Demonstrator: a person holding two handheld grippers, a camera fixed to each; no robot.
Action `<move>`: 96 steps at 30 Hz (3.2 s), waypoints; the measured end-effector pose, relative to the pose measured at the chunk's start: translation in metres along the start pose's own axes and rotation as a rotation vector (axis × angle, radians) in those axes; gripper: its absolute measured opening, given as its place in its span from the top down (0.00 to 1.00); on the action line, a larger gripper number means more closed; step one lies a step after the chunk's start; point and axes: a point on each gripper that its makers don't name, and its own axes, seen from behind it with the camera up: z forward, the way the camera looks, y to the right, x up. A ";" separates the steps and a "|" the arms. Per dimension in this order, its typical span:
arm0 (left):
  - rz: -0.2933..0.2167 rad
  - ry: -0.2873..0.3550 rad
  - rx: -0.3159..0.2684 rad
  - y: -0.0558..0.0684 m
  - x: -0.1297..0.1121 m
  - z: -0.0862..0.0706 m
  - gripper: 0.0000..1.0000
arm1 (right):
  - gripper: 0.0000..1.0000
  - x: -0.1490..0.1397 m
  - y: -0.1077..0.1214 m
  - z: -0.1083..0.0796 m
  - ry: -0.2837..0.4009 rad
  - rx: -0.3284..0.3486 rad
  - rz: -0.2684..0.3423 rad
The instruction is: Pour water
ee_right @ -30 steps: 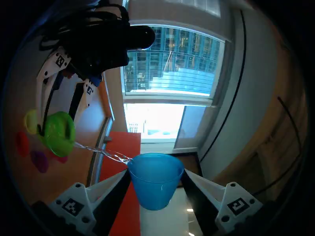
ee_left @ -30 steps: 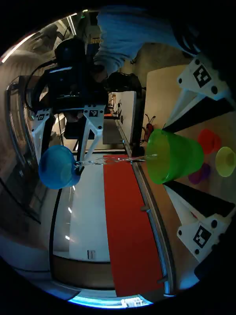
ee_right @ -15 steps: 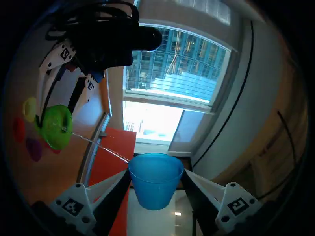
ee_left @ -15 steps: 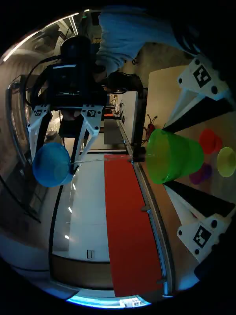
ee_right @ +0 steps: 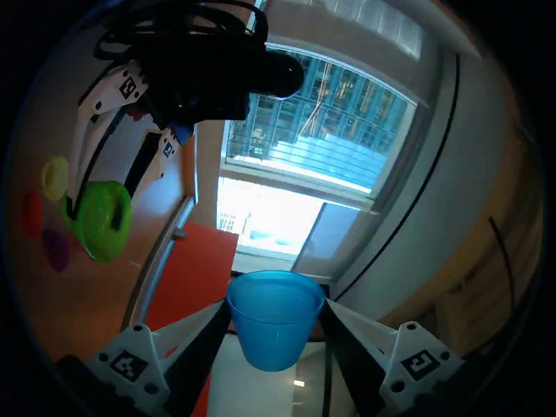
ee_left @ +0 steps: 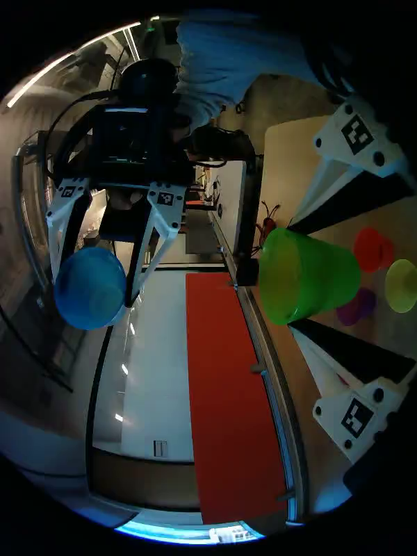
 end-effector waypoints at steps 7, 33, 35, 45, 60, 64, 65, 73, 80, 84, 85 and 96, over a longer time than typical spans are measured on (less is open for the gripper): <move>0.003 0.004 0.004 -0.001 0.001 0.000 0.15 | 0.10 -0.003 -0.002 -0.001 -0.007 -0.007 0.088; 0.023 0.016 0.021 -0.003 0.008 -0.005 0.15 | 0.10 -0.002 -0.041 -0.021 -0.037 0.053 1.008; 0.025 0.016 0.021 -0.003 0.009 -0.005 0.15 | 0.10 0.002 -0.042 -0.023 -0.031 0.062 1.074; 0.037 0.014 0.028 -0.006 0.009 -0.005 0.15 | 0.10 0.013 -0.041 -0.027 -0.011 0.095 1.411; 0.046 0.019 0.036 -0.007 0.013 -0.007 0.15 | 0.10 0.024 -0.041 -0.031 -0.004 0.150 1.659; 0.047 0.019 0.049 -0.011 0.014 -0.010 0.15 | 0.10 0.020 -0.045 -0.033 -0.022 0.148 1.648; 0.047 0.018 0.052 -0.013 0.014 -0.011 0.15 | 0.10 0.020 -0.046 -0.034 -0.026 0.150 1.648; 0.052 0.015 0.096 -0.029 0.013 -0.024 0.15 | 0.09 0.010 -0.060 -0.045 -0.057 0.145 1.661; 0.058 0.000 0.139 -0.044 0.009 -0.037 0.15 | 0.09 -0.006 -0.073 -0.060 -0.093 0.125 1.648; 0.063 -0.013 0.161 -0.052 0.005 -0.046 0.15 | 0.09 -0.017 -0.085 -0.070 -0.128 0.117 1.630; 0.065 -0.015 0.167 -0.054 0.005 -0.048 0.15 | 0.09 -0.019 -0.087 -0.073 -0.134 0.114 1.629; 0.069 -0.034 0.212 -0.067 -0.002 -0.065 0.15 | 0.09 -0.042 -0.101 -0.098 -0.169 0.062 1.639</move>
